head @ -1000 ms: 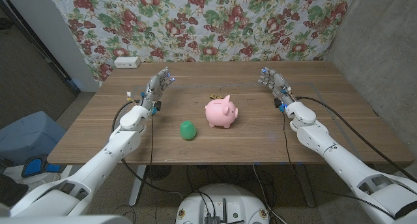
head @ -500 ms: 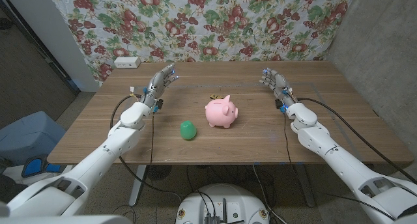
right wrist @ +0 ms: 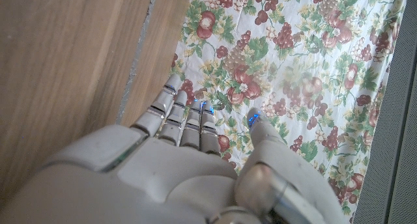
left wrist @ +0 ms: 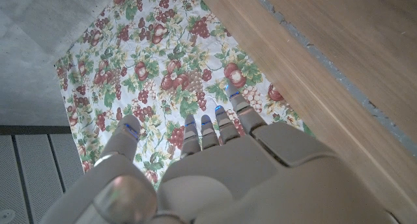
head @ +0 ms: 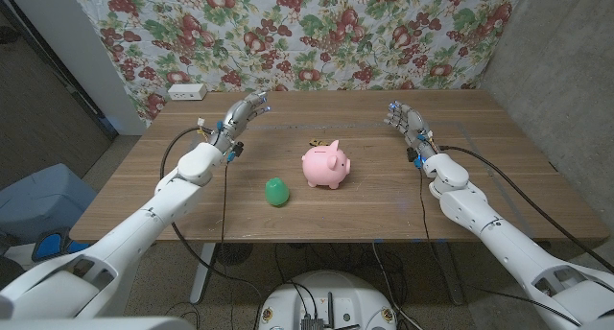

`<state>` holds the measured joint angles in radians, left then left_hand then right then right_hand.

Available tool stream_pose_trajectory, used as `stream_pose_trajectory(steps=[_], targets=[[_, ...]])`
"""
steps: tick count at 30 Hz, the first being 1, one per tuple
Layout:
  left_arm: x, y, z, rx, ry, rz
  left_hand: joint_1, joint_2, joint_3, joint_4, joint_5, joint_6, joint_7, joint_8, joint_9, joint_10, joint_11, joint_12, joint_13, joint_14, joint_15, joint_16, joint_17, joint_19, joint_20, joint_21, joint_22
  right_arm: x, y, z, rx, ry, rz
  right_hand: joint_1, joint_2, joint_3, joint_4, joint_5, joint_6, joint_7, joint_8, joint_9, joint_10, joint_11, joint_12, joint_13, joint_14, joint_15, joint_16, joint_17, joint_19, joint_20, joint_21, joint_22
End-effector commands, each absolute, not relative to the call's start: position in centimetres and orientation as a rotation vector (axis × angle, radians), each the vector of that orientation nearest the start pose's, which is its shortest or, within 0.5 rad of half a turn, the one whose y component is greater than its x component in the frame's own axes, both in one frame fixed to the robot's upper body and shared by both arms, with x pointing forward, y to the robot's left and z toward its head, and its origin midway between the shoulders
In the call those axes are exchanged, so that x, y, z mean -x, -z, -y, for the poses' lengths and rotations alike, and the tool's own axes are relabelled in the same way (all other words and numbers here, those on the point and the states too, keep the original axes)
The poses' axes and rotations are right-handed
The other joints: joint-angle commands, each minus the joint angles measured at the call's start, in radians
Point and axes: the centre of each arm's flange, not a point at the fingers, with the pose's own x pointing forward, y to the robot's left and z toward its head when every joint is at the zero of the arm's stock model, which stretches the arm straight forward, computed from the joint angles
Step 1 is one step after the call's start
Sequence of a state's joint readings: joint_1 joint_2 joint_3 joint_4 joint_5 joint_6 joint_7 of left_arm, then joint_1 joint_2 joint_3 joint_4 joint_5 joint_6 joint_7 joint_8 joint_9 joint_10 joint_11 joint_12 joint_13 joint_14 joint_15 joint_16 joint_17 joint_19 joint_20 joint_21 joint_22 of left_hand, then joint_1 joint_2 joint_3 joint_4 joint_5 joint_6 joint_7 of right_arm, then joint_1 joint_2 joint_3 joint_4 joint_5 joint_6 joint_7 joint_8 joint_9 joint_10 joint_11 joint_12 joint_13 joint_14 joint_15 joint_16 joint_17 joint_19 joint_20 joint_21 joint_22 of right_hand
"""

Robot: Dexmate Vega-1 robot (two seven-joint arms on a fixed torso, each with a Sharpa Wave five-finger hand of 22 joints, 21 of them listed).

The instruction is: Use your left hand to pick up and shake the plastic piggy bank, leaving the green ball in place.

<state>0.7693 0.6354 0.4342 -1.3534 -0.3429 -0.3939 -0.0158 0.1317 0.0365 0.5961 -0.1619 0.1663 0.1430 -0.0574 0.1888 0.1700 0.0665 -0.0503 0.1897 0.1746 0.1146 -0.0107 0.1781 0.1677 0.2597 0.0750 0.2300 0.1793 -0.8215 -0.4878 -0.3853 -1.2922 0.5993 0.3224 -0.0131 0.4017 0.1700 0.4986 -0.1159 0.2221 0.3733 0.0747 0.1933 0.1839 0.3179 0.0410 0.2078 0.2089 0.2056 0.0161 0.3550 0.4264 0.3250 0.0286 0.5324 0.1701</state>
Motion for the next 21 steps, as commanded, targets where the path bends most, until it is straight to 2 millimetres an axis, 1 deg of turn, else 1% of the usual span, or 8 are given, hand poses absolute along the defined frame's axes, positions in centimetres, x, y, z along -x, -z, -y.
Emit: stream_pose_trajectory(steps=[1,6,8,17,21], targets=[[-61.5,-4.6,-27.0,-0.575,0.257,0.814,-0.001,-0.011,-0.007,-0.002,0.003,0.007,-0.005,0.002,0.005,0.006,-0.003,0.005,0.003,0.006,0.000,0.007,0.002,0.006,0.001,0.001,0.002,-65.3,2.1,28.1,-0.025,-0.181,0.639,0.013,0.001,0.002,-0.007,0.006,0.007,0.005,0.003,0.005,0.010,0.003,0.006,0.004,0.009,0.002,0.000,0.002,0.008,0.004,-0.002,0.005],[-61.1,-5.0,-26.6,-0.623,0.270,0.823,-0.002,-0.014,-0.009,-0.003,0.004,0.007,-0.006,0.001,0.005,0.007,-0.005,0.004,0.003,0.008,0.001,0.007,0.002,0.007,0.002,0.000,0.002,-65.4,2.1,28.0,-0.031,-0.179,0.641,0.014,0.001,0.002,-0.009,0.006,0.008,0.005,0.003,0.005,0.011,0.003,0.006,0.004,0.008,0.002,-0.001,0.001,0.006,0.004,-0.004,0.005],[-61.0,-5.2,-26.4,-0.647,0.272,0.827,-0.002,-0.015,-0.009,-0.003,0.004,0.008,-0.007,0.001,0.005,0.008,-0.004,0.005,0.003,0.009,0.000,0.007,0.002,0.007,0.002,0.000,0.002,-65.4,2.1,28.0,-0.037,-0.178,0.641,0.015,0.001,0.002,-0.009,0.007,0.008,0.005,0.003,0.005,0.011,0.006,0.006,0.004,0.009,0.002,-0.001,0.001,0.007,0.004,-0.004,0.005],[-60.0,-5.9,-25.4,-0.755,0.286,0.862,-0.003,-0.019,-0.011,-0.004,0.004,0.011,-0.009,0.001,0.005,0.015,-0.003,0.006,0.003,0.016,-0.003,0.007,0.002,0.011,0.003,-0.001,0.002,-65.5,2.3,28.0,-0.045,-0.174,0.648,0.015,0.001,0.002,-0.011,0.007,0.008,0.006,0.003,0.005,0.011,0.004,0.006,0.004,0.009,0.003,-0.001,0.000,0.009,0.004,-0.006,0.005],[-59.6,-6.2,-25.0,-0.800,0.291,0.878,-0.004,-0.020,-0.012,-0.004,0.005,0.011,-0.010,0.001,0.005,0.016,-0.006,0.006,0.003,0.017,-0.004,0.007,0.002,0.012,0.003,-0.002,0.002,-65.4,2.4,28.0,-0.045,-0.173,0.652,0.016,0.001,0.001,-0.011,0.008,0.008,0.006,0.003,0.005,0.012,0.004,0.006,0.004,0.009,0.004,-0.002,-0.001,0.008,0.005,-0.007,0.005]])
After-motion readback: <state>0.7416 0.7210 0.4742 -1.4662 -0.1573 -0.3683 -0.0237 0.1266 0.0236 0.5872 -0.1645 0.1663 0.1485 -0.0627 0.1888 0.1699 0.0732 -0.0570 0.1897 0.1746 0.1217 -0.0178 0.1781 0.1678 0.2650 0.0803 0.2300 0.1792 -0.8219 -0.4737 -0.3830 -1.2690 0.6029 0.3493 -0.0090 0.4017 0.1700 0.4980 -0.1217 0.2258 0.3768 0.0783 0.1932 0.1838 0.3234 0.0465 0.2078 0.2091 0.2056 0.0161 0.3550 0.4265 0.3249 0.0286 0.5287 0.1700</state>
